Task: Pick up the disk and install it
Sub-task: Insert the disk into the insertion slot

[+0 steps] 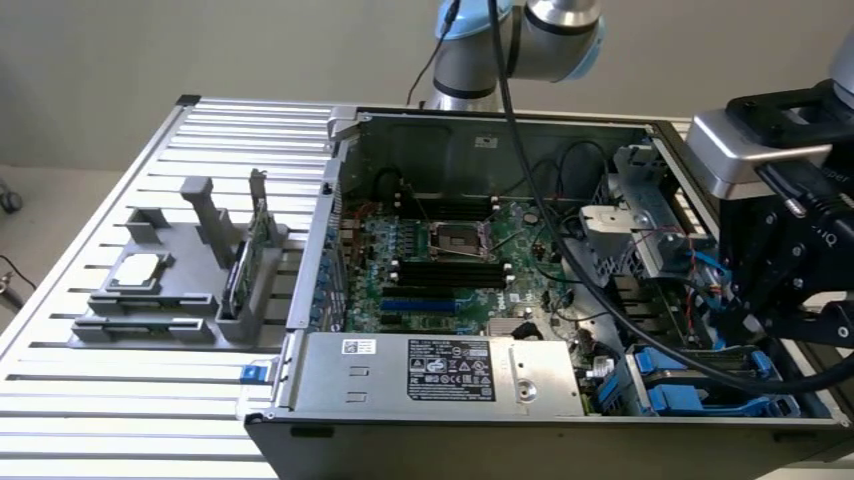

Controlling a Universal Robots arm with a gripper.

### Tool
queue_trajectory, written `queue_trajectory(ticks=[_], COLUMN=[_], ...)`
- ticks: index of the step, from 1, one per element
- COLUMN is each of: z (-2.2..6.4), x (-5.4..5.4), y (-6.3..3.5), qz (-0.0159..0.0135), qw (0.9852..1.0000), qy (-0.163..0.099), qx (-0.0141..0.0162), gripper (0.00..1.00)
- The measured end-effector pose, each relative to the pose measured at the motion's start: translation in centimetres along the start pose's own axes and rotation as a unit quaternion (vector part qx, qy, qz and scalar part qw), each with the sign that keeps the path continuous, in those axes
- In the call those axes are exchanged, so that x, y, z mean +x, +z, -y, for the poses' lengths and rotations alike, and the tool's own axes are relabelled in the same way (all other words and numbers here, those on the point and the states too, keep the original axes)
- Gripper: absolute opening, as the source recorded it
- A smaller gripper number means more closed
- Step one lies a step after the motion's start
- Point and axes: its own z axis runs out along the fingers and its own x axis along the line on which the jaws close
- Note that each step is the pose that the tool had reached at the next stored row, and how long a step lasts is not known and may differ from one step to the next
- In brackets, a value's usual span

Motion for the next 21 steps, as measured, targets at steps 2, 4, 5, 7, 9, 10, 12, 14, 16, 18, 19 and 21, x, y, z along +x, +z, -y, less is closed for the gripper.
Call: queue_trajectory(ticks=[2,4,5,7,9,10,12,14,16,18,19,21], z=[0.16,0.35,0.46,0.64,0.75,0.8,0.86,0.9,0.94,0.96,0.96,0.95], x=[0.0,0.0,0.0,0.0,-0.1,0.0,-0.1,-0.1,-0.1,-0.1,-0.1,-0.1], y=[0.35,0.7,0.88,1.22,1.47,1.55,1.71,1.9,2.09,2.31,2.42,2.65], qz=[0.0001,0.0002,0.0002,0.0003,0.0009,0.0014,0.0025,0.0036,0.0043,0.0052,0.0056,0.0063], qw=[1.0,1.0,1.0,1.0,1.0,1.0,1.0,0.9999,0.9999,0.9999,0.9999,0.9999], qy=[0.0,0.0,0.0,0.0,0.0,0.0,0.0,0.0,0.0,0.0,0.0,0.0], qx=[-0.0011,-0.0018,-0.0021,-0.0029,-0.0042,-0.0052,-0.0078,-0.0099,-0.0114,-0.0124,-0.0128,-0.0134], gripper=[0.11,0.11,0.11,0.11,0.11,0.11,0.11,0.11,0.11,0.11,0.11,0.11])
